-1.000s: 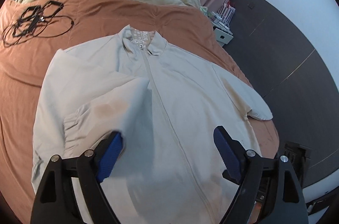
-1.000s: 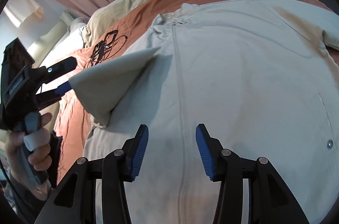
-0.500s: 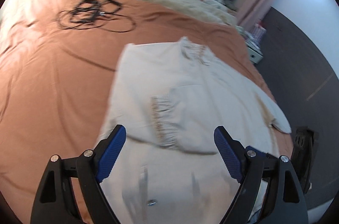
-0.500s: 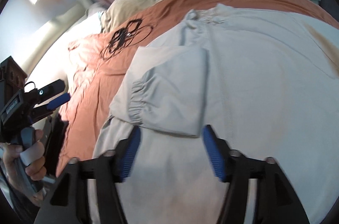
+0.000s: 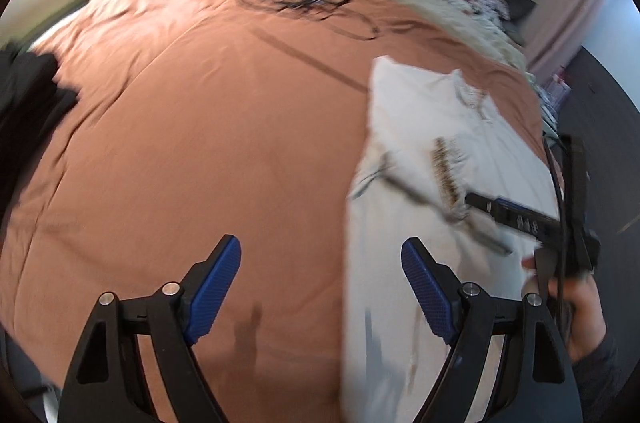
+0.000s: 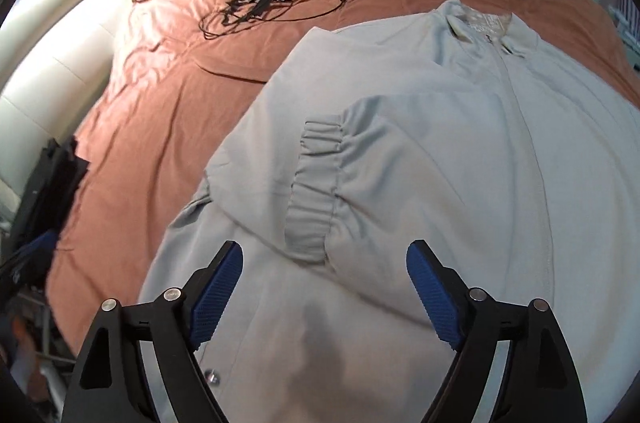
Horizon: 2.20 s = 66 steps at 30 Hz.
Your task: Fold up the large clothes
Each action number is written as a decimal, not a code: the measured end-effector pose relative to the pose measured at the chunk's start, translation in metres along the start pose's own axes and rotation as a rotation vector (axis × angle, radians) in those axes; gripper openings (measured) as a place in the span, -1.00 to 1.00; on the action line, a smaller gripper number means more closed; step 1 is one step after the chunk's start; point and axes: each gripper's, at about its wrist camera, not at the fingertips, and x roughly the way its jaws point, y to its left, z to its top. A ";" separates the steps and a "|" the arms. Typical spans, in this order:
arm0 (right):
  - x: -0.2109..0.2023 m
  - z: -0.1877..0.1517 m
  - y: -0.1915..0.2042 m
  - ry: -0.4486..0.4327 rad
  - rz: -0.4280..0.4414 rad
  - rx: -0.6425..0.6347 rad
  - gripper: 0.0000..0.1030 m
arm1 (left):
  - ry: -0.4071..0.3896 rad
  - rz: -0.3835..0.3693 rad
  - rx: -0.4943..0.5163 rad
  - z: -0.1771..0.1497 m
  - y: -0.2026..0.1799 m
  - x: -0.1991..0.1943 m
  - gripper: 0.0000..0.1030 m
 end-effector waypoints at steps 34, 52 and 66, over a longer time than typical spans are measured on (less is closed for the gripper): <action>-0.105 -0.002 -0.182 -0.163 -0.143 0.204 -0.37 | 0.009 -0.015 0.033 0.006 -0.031 0.015 0.61; -0.083 -0.086 -0.285 -0.037 0.060 0.547 0.55 | 0.105 0.051 0.180 0.031 -0.075 0.094 0.61; -0.030 -0.057 -0.300 -0.022 0.118 0.564 -0.60 | 0.187 0.141 0.274 0.056 -0.078 0.166 0.12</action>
